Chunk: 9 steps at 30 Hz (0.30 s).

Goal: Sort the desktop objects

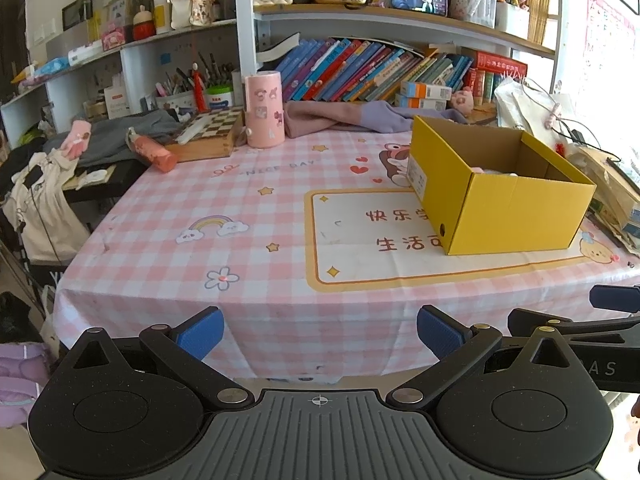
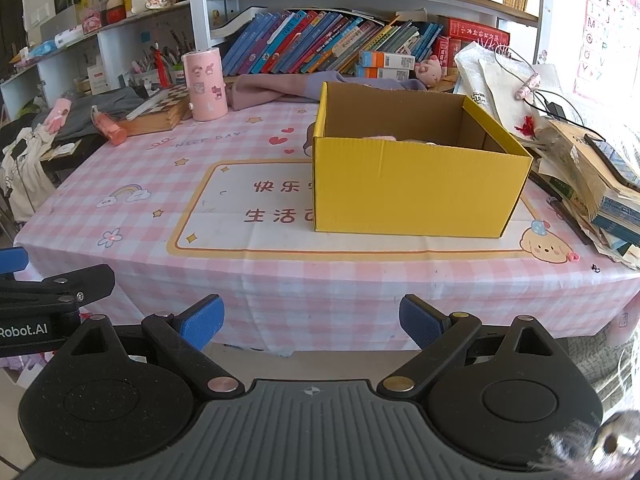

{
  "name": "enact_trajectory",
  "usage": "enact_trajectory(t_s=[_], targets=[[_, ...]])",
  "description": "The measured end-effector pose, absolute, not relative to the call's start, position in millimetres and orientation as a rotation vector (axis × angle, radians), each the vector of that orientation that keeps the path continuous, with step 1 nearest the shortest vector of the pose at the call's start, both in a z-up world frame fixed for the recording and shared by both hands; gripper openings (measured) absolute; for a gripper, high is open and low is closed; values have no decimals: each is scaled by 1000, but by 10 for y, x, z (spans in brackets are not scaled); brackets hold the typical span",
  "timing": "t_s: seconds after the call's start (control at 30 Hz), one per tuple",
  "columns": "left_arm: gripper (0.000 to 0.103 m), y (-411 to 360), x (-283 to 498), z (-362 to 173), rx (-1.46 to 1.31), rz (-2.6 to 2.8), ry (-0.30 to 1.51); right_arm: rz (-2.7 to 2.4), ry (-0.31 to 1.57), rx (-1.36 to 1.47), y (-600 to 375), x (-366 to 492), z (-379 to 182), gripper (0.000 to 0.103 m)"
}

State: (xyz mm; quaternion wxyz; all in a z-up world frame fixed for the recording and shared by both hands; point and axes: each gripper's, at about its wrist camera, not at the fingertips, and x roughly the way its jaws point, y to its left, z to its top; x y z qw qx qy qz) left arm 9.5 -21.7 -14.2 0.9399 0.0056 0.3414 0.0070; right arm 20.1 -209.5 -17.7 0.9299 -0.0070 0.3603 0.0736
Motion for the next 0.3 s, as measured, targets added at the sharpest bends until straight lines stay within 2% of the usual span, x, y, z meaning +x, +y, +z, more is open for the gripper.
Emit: enact_trajectory(t_s=[0.3], targets=[[103, -213, 114, -158, -9, 17, 700, 154, 746, -17, -2142, 249, -168, 95]])
